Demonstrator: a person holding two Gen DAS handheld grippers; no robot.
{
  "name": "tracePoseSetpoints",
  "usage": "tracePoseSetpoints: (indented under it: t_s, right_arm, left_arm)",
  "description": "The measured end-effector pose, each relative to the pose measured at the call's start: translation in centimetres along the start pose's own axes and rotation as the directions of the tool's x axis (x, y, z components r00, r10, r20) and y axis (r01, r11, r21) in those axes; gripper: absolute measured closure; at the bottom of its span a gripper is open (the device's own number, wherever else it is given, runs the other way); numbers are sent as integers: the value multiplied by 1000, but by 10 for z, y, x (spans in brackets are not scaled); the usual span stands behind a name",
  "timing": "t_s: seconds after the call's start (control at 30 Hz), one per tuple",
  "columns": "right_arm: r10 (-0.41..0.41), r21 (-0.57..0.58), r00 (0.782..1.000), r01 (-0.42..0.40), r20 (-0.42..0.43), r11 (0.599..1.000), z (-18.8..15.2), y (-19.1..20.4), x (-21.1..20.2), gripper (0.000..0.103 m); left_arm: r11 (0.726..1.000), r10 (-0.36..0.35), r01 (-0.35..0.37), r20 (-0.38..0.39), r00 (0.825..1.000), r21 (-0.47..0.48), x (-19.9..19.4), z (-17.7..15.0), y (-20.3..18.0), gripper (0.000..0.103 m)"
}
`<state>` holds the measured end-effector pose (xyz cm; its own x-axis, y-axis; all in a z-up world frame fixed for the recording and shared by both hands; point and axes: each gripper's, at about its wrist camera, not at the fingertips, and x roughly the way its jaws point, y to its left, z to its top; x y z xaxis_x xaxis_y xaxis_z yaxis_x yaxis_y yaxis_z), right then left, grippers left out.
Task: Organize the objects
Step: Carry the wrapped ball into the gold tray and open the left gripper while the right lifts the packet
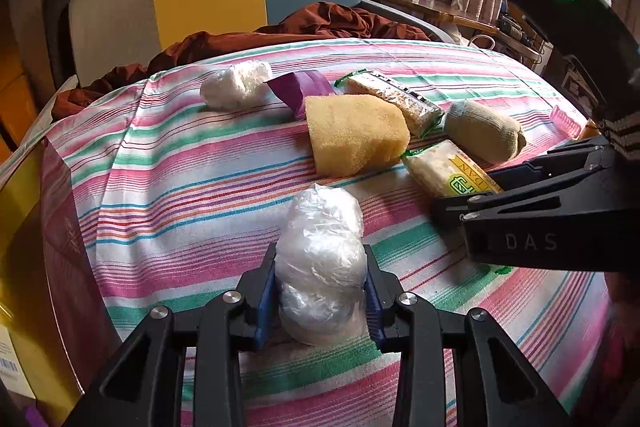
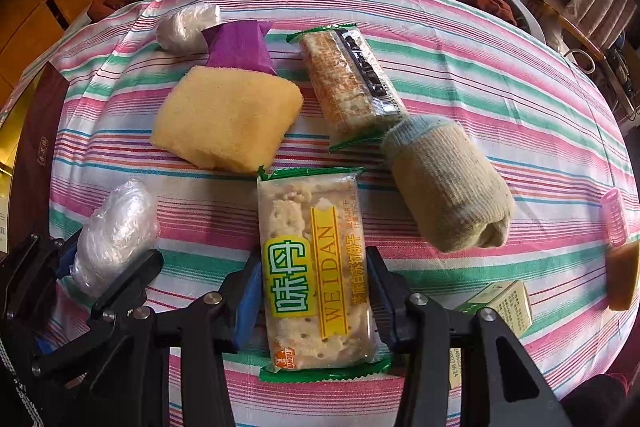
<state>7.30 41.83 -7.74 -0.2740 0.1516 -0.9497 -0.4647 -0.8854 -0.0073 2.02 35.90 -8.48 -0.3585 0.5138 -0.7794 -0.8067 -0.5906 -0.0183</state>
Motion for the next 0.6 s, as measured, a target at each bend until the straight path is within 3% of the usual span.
tracePoseSetpoints:
  t_s: [0.27, 0.43, 0.6]
  right_arm:
    - [21, -34, 1000, -21, 2, 999, -4, 10, -6, 55]
    - [28, -47, 1000, -27, 4, 999, -7, 17, -8, 55]
    - [23, -55, 1000, -23, 8, 998, -7, 17, -8, 55]
  left_arm:
    - [998, -53, 52, -12, 999, -35, -23, -12, -2, 67]
    - [995, -95, 96, 38, 995, -27, -58, -14, -2, 67]
    - [995, -80, 85, 98, 992, -49, -92, -11, 17, 66]
